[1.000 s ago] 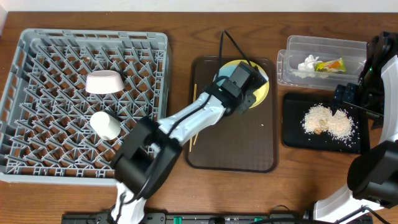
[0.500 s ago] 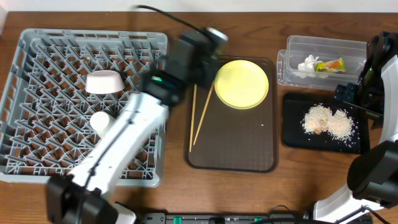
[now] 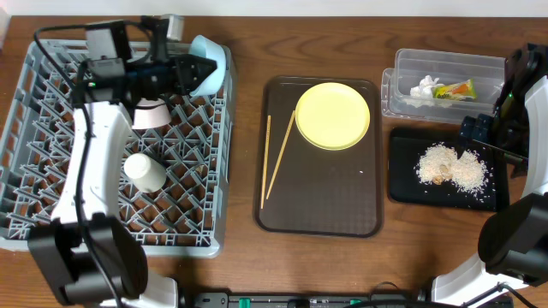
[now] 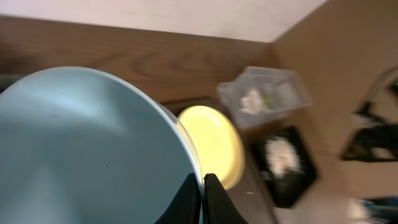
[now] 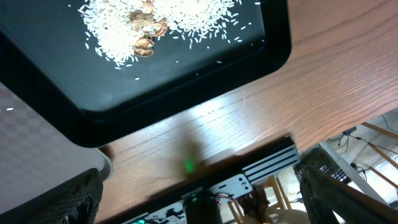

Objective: Sort waste into correct bins and load items into the dishwasher
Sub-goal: 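Place the light-blue bowl in the rack beside the pink bowl and release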

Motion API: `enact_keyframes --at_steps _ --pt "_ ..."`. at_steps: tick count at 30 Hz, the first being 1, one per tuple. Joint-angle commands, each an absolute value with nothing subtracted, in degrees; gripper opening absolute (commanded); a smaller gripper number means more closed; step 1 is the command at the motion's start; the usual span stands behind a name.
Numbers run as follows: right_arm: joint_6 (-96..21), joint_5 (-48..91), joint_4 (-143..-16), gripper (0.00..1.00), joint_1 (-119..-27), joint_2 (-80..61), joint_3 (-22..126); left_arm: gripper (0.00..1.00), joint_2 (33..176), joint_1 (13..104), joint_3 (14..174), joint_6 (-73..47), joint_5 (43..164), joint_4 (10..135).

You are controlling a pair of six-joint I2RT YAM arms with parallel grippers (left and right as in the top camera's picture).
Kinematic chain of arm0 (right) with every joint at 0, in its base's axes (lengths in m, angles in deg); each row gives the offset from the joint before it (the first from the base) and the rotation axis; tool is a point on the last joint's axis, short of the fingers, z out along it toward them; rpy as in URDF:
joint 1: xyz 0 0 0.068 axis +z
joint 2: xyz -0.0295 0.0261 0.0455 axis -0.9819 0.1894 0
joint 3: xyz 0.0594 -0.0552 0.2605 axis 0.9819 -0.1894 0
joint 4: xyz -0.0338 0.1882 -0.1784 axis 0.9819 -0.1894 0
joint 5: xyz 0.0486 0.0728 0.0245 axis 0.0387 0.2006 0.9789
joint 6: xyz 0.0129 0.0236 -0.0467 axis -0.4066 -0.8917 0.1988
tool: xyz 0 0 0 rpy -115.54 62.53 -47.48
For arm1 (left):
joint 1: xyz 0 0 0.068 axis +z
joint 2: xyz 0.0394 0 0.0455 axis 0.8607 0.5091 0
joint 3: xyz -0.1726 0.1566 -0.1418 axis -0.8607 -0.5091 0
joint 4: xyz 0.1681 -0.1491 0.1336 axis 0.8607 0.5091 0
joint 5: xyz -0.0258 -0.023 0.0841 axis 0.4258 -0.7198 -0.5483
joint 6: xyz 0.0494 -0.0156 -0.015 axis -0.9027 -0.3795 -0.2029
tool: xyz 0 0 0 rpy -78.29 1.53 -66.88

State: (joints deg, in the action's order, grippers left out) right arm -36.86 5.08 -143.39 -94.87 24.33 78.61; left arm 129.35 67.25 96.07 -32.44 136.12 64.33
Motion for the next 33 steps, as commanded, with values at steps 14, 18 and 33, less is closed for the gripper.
enact_keyframes --at_steps 14,18,33 --pt "-37.34 4.78 -143.37 0.99 -95.18 24.68 78.87 0.06 143.21 77.13 95.91 -28.70 154.02 63.74" --pt "-37.34 4.78 -143.39 0.99 -95.20 24.68 78.87 0.06 143.73 78.20 95.91 -28.76 153.96 63.71" --pt "-37.34 4.78 -143.42 0.99 -95.18 24.68 78.87 0.06 143.84 78.77 95.91 -26.14 158.83 61.51"
